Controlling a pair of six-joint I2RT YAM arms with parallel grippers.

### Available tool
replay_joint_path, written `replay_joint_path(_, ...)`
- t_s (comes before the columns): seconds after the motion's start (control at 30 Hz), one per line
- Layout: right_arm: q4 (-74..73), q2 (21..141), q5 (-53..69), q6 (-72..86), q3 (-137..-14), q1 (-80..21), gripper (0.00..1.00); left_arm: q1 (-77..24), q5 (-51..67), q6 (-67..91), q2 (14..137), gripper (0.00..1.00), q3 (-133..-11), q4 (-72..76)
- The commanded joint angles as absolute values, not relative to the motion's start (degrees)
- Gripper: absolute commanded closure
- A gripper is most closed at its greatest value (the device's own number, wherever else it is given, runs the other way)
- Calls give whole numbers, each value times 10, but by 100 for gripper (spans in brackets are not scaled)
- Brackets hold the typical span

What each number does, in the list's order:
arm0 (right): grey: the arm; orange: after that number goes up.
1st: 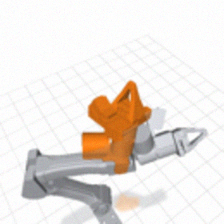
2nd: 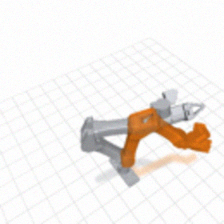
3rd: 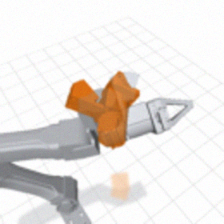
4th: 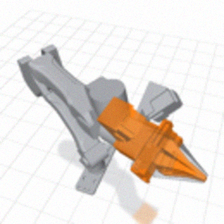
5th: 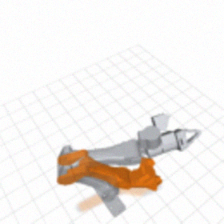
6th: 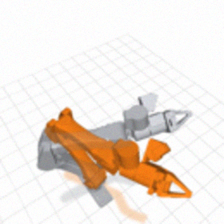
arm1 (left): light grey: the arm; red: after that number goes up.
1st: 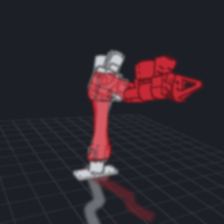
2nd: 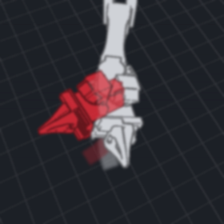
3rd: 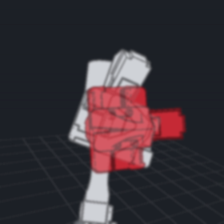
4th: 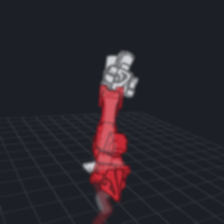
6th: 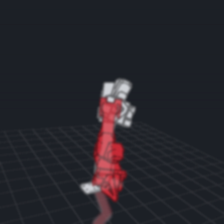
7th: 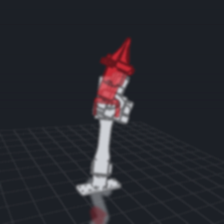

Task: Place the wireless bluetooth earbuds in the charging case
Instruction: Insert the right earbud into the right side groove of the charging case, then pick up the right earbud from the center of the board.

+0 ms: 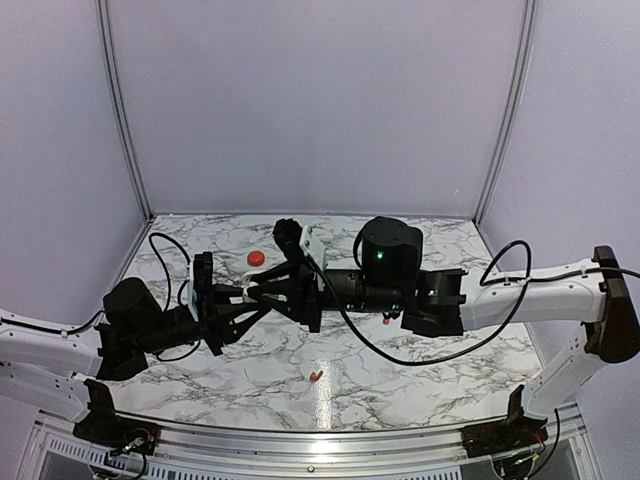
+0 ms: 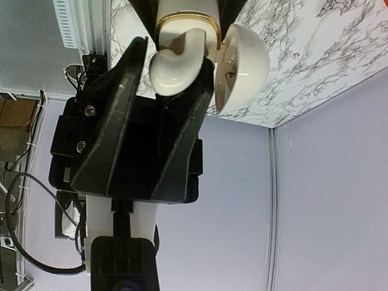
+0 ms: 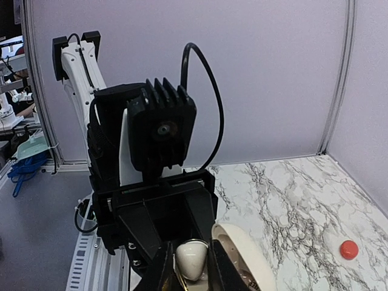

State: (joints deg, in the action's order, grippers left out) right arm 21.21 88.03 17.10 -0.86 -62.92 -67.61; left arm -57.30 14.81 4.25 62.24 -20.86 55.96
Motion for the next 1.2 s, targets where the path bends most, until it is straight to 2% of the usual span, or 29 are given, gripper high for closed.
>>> replay_joint_path(0.0,159,885,179,-8,-644,-681,75,-568,132,44,613,100,-238,616)
replay_joint_path(0.2,153,871,174,-14,-652,-681,59,-567,128,43,613,100,-236,616)
replay_joint_path(0.47,134,835,136,-27,-655,-680,51,-566,127,46,617,100,-236,616)
replay_joint_path(0.8,116,770,125,-26,-629,-670,50,-563,132,41,614,100,-228,617)
replay_joint_path(1.03,58,729,115,-3,-606,-598,50,-554,132,53,618,100,-224,612)
replay_joint_path(1.17,-6,734,123,14,-609,-517,50,-552,128,57,620,100,-222,612)
